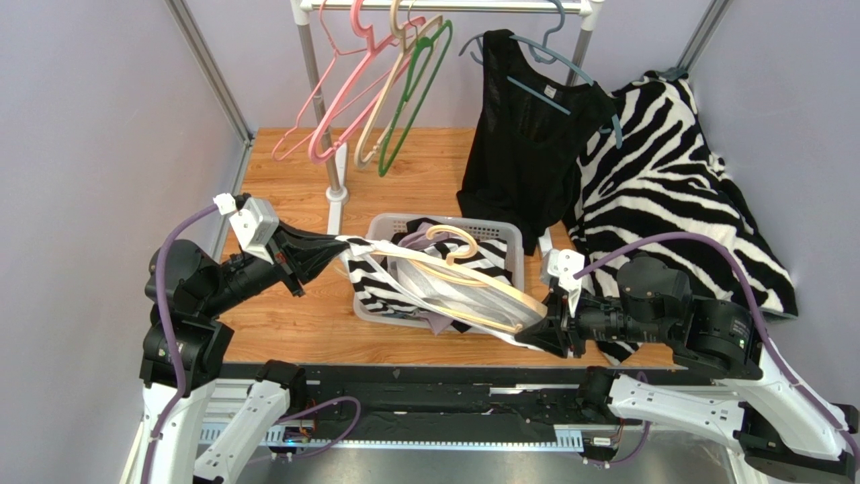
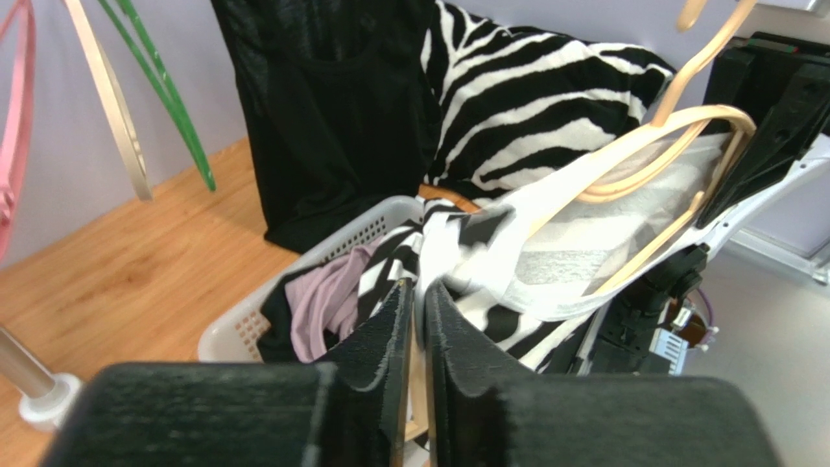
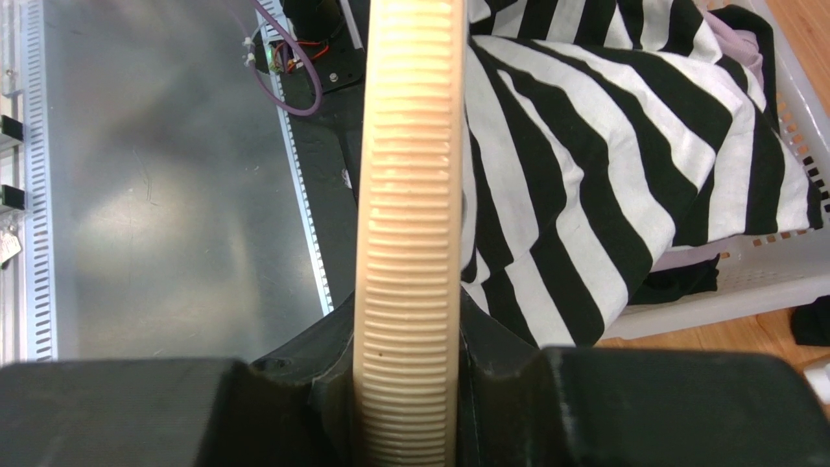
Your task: Remove the tank top from the hanger
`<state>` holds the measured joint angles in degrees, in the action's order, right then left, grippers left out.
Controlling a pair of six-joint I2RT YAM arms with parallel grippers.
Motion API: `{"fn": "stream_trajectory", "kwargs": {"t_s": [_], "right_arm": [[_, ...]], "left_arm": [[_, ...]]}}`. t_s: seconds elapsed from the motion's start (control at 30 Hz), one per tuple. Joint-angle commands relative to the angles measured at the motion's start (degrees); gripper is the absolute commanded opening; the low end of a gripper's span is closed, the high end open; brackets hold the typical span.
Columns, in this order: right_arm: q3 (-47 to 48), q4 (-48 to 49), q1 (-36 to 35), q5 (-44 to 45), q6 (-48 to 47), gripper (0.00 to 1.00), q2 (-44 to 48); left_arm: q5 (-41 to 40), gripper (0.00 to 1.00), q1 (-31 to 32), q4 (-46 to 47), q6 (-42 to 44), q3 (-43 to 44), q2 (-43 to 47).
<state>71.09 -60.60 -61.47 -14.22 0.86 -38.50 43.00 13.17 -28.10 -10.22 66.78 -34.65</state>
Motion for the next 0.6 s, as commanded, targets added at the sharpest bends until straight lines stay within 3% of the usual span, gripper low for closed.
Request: {"fn": "stream_trajectory", "kwargs": {"t_s": [0.0, 0.13, 0.17, 0.47, 0.57], "right_arm": [[5.54, 0.13, -0.05, -1.16, -3.85, 0.00, -3.41], [8.27, 0.48, -0.05, -0.90, -5.34, 0.00, -6.76], [9.15, 0.39, -0.05, -0.73, -5.78, 0.00, -7.11], [12.23, -1.72, -0.14, -0.20, -7.54, 0.00, -10.80], [12.41, -1.54, -0.05, -0.72, -7.63, 0.00, -11.24]], "left_arm": [[-2.05, 0.28, -0.95, 1.29, 1.69, -2.00, 0.99], [-2.22, 0.53, -0.95, -0.29, 3.80, -1.31, 1.61], [-2.31, 0.64, -0.95, -1.77, 5.19, -0.78, 1.61], [0.23, 0.84, -0.95, -11.70, 18.38, 12.74, 0.91], [8.90, 0.85, -0.95, -14.44, 20.06, 15.74, -0.67]]}}
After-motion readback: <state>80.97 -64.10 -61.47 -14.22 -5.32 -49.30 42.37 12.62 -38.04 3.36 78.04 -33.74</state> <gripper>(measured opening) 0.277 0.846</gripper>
